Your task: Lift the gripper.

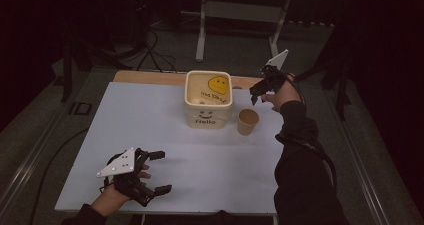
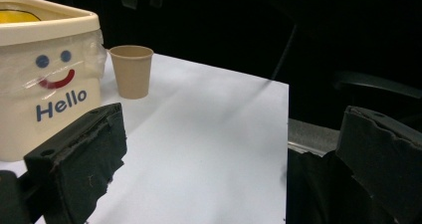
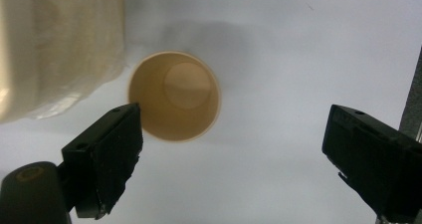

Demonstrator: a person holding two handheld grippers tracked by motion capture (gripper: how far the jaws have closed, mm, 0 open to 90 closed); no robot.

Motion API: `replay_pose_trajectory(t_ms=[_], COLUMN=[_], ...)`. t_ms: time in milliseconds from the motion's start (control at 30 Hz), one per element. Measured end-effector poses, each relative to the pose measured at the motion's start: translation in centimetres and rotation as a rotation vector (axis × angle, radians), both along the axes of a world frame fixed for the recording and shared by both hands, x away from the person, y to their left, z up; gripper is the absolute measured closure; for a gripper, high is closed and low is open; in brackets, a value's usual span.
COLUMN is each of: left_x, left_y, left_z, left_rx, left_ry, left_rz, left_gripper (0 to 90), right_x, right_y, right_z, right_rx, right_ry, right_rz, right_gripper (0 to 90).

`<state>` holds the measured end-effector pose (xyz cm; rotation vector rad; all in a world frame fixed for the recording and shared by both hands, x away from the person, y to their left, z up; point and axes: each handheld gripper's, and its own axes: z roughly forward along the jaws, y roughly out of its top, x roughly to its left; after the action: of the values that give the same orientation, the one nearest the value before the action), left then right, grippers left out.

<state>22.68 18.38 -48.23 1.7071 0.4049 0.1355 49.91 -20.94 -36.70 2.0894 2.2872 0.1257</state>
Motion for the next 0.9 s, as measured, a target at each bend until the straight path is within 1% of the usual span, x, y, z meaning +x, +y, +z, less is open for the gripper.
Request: replay_pose_trajectory(t_ms=[67,133,167,200,267,300,367,433,467,633,900], left_x=[0.0,0.0,0.0,0.0,0.0,0.0,0.0,0.0,0.0,0.0,0.0], left_y=[0.0,0.0,0.0,0.0,0.0,0.0,0.0,0.0,0.0,0.0,0.1], left_z=[0.0,0.0,0.0,0.0,0.0,0.0,0.0,0.0,0.0,0.0,0.0], left_rx=[-0.001,0.003,0.003,0.004,-0.002,0.000,0.005,0.009,0.008,0.006,0.003], left_ry=[-0.002,-0.001,0.001,0.000,0.002,0.002,0.001,-0.003,-0.001,0.001,-0.001], left_rz=[0.001,0.000,-0.001,-0.002,-0.001,-0.001,-0.002,-0.002,-0.003,-0.001,-0.001], left_gripper=[0.5,0.5,0.5,0.5,0.5,0.5,0.5,0.5,0.5,0.5,0.5], right_x=[0.0,0.1,0.1,0.1,0.1,0.1,0.0,0.0,0.0,0.1,0.2], right_y=[0.2,0.3,0.3,0.4,0.4,0.4,0.4,0.5,0.5,1.1,2.5], right_z=[0.7,1.2,1.2,1.3,1.7,1.9,2.4,2.8,2.9,2.5,2.4], right_rx=[-0.001,0.003,0.000,-0.013,-0.009,-0.011,0.002,0.012,0.007,0.007,0.022], right_ry=[-0.005,-0.013,-0.010,-0.006,-0.014,-0.014,-0.031,-0.036,-0.039,-0.026,-0.030], right_rz=[0.008,0.002,-0.001,0.001,0.000,0.006,-0.001,0.001,0.000,0.013,0.034], right_gripper=[9.0,9.0,9.0,9.0,9.0,9.0,9.0,9.0,9.0,9.0,9.0])
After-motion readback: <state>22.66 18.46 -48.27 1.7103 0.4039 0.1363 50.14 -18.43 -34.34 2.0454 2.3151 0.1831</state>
